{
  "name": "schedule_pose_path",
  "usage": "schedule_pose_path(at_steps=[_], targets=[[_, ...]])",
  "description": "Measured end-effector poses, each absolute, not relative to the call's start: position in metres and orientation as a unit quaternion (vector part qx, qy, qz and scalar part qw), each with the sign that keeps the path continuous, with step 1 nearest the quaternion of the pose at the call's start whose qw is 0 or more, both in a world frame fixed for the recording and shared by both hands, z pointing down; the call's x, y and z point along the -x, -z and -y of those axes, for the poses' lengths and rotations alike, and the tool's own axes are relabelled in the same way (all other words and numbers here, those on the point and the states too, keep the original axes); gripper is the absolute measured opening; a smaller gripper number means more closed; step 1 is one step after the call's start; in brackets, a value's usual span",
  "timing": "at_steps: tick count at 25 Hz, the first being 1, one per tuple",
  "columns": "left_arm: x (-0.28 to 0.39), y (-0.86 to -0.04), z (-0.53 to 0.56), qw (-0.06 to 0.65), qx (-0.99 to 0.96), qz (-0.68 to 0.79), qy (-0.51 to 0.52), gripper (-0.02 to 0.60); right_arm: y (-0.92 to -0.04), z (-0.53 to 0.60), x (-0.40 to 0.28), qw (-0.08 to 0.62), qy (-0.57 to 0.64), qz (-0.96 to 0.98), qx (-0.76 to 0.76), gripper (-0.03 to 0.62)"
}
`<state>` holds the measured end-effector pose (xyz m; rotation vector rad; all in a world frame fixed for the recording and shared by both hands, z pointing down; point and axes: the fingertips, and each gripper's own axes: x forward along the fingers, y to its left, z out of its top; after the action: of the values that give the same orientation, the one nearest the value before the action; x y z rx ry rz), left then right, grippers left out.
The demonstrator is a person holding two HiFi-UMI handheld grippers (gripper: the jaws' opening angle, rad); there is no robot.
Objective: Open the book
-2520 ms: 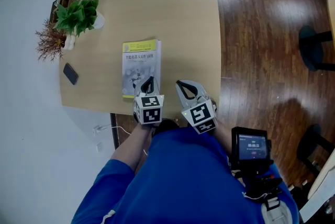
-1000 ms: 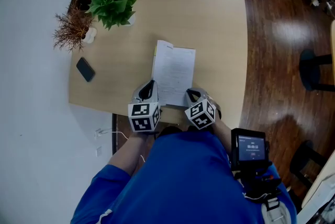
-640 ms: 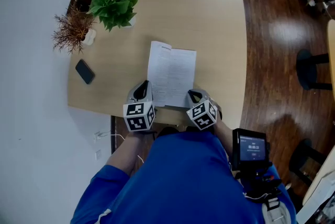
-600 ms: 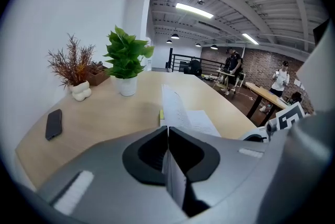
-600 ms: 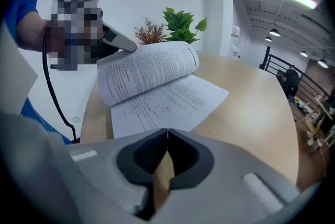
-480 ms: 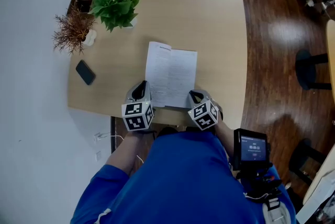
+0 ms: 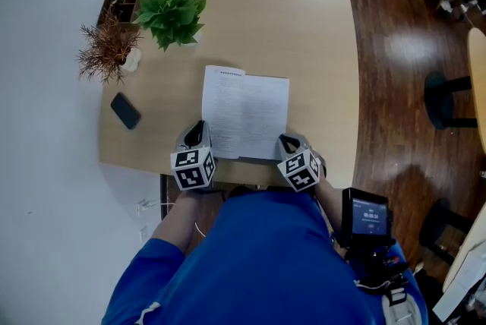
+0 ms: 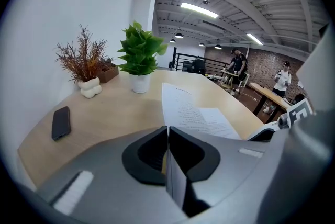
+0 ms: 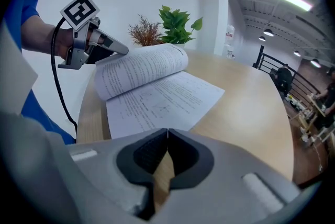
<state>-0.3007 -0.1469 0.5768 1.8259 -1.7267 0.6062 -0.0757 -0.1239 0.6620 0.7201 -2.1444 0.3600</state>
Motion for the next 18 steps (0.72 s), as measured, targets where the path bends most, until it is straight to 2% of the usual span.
schedule_pose_path(at_steps=[18], targets=[[0.353,-0.611,0.145,0.293,-0.663,0.644,-0.246,0.023,-0.665,0.125,0.078,0.43,-0.138,0.836,-0.311,0.005]])
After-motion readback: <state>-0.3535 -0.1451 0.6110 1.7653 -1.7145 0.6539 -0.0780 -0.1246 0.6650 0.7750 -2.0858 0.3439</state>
